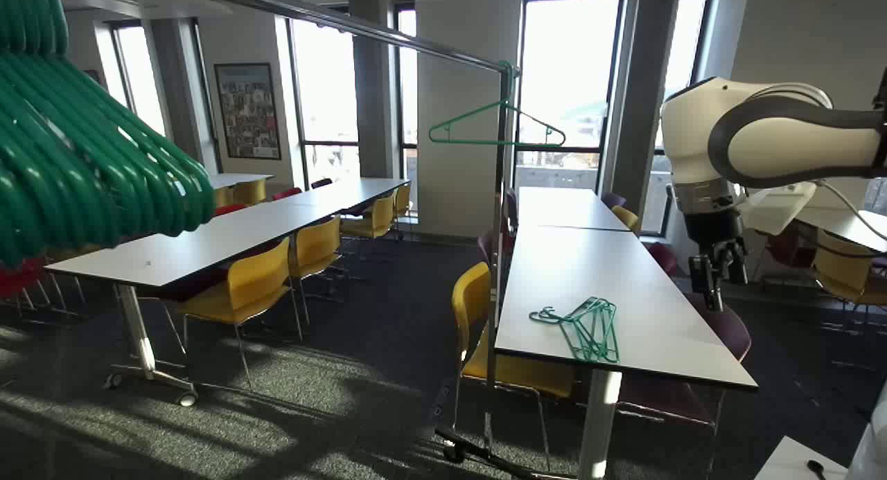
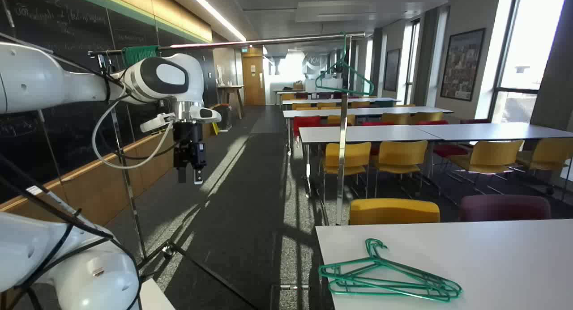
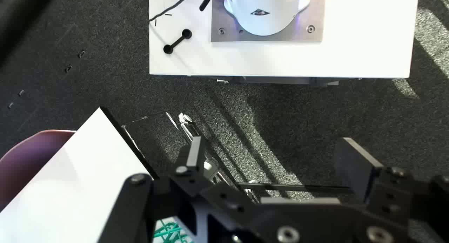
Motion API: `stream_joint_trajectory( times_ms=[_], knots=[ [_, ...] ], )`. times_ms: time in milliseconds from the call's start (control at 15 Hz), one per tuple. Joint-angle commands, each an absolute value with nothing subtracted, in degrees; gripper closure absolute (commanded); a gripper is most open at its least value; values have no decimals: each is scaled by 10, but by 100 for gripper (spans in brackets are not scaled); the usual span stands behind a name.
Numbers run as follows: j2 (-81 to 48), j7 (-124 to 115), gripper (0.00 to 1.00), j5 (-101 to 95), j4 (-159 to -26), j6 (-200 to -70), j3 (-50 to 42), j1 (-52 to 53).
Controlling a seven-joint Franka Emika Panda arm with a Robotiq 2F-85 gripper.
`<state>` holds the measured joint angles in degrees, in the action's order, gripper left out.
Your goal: Unhang the hanger on the right
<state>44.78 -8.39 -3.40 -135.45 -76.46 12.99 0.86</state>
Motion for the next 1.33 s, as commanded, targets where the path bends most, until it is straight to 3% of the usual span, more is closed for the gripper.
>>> stream_joint_trajectory(
  times_ms=[0, 333, 733, 1267],
  knots=[
    [444, -93, 0, -39, -1353, -764, 119, 25],
    [453, -74, 0, -66, -1365, -788, 120, 31],
    [448, -121, 0, -150, -1406, -1033, 98, 9],
    [398, -224, 0, -98, -1404, -1246, 56, -44]
  ],
)
